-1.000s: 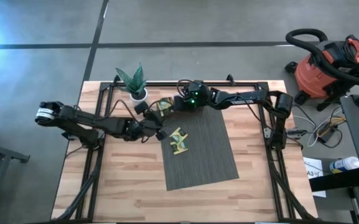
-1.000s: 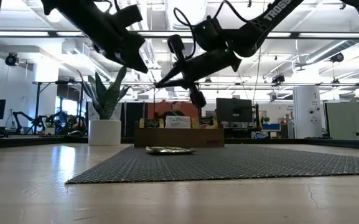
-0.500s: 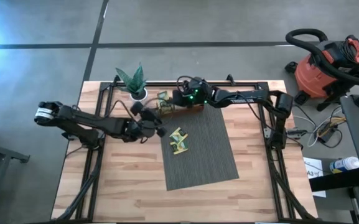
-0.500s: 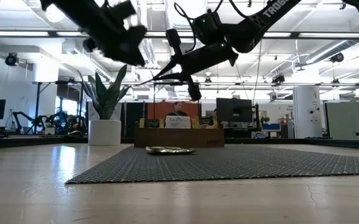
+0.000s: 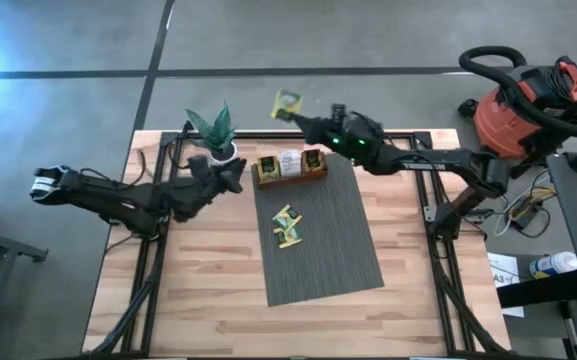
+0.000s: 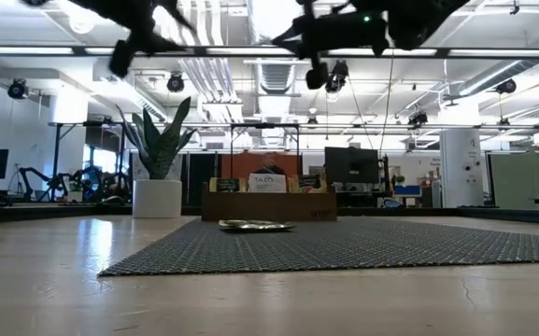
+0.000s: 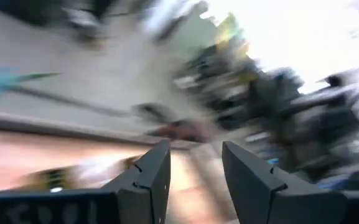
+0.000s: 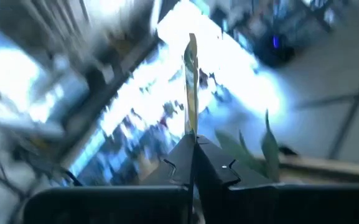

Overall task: Pick & Place Tea
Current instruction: Put the top yellow tea bag into the left compartment of the wooden organizer

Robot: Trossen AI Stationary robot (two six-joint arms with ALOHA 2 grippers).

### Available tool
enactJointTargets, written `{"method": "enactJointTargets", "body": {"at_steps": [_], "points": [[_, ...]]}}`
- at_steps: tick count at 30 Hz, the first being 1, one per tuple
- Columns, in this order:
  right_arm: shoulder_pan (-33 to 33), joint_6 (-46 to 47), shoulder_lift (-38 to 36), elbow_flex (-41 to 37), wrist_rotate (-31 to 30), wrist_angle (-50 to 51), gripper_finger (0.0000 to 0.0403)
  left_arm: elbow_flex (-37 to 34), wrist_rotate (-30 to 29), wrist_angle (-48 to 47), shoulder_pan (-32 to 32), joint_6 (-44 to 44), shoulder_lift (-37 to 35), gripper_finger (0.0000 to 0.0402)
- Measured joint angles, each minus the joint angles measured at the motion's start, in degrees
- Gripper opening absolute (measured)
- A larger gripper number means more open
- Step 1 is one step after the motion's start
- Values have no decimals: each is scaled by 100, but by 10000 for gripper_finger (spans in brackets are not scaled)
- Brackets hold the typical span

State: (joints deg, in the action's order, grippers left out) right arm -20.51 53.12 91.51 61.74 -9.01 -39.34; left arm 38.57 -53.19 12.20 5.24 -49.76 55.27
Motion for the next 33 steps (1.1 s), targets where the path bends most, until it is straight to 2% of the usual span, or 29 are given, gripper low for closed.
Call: {"method": "enactJointTargets", "body": {"at_steps": [4, 6, 8, 14, 20, 25, 33], "points": [[54, 609, -123, -589, -503, -1345, 8, -737, 901, 3035, -311, 591, 25, 140], [120, 900, -121, -761, -523, -1854, 8, -984, 1125, 3977, -526, 560, 108, 140], [231, 999, -89, -804, -590, -2071, 8, -1084, 1331, 4377, -735, 428, 205, 140], [650, 691, 76, -531, -621, -2047, 8, -768, 2237, 4288, -1062, 4, 749, 140], [898, 294, 213, -162, -1027, -1728, 9, -126, 2388, 4372, -1087, 171, 1319, 140], [953, 234, 235, -31, -1047, -1490, 9, 394, 2698, 4391, -1093, 575, 1577, 140], [964, 216, 235, -12, -1046, -1486, 9, 568, 2732, 4368, -1271, 660, 1601, 140]]}}
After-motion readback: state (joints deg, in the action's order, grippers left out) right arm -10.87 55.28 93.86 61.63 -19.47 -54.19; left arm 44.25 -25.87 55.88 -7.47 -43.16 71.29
